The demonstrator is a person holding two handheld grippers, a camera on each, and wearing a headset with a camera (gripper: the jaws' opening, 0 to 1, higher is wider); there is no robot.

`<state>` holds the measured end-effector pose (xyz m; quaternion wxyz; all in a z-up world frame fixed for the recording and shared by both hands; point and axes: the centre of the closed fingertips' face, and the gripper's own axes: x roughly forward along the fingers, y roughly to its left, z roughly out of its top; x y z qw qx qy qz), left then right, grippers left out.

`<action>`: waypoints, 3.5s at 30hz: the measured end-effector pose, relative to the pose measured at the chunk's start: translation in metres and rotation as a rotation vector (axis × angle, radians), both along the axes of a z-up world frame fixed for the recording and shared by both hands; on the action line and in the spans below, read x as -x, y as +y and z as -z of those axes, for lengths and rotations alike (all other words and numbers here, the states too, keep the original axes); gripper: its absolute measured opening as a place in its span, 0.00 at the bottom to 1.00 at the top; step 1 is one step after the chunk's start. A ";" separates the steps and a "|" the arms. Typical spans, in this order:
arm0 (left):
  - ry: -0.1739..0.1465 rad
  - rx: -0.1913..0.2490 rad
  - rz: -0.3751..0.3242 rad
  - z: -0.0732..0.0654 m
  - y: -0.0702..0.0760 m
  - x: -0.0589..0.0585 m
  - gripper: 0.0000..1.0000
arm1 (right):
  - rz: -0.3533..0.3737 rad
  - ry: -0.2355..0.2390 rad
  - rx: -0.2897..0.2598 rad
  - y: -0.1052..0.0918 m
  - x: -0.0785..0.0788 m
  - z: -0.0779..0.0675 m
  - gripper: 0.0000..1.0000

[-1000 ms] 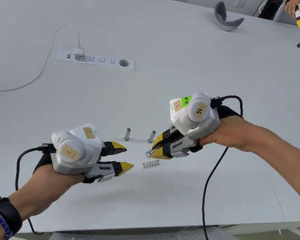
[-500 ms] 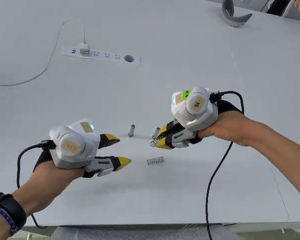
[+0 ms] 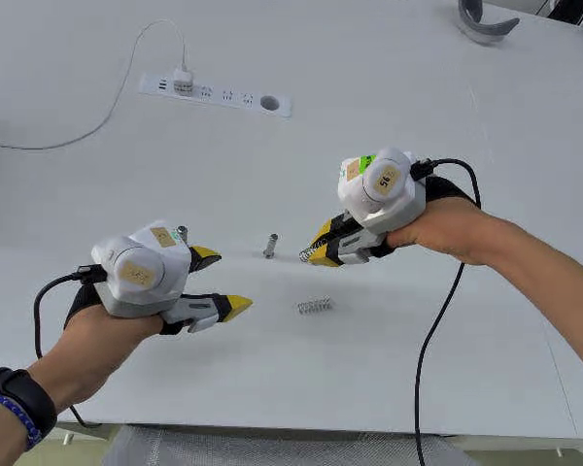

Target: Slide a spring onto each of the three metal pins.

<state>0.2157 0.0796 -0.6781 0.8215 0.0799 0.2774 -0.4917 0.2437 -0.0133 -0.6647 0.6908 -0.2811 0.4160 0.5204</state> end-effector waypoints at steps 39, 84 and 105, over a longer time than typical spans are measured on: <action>0.060 0.011 -0.131 0.013 0.038 -0.002 0.68 | -0.029 0.018 0.062 0.023 -0.035 0.024 0.12; 0.074 0.022 -0.166 0.014 0.053 -0.001 0.65 | -0.104 0.033 0.126 0.042 -0.040 0.049 0.12; 0.084 0.023 -0.179 0.017 0.058 -0.001 0.64 | -0.122 0.047 0.149 0.044 -0.039 0.071 0.12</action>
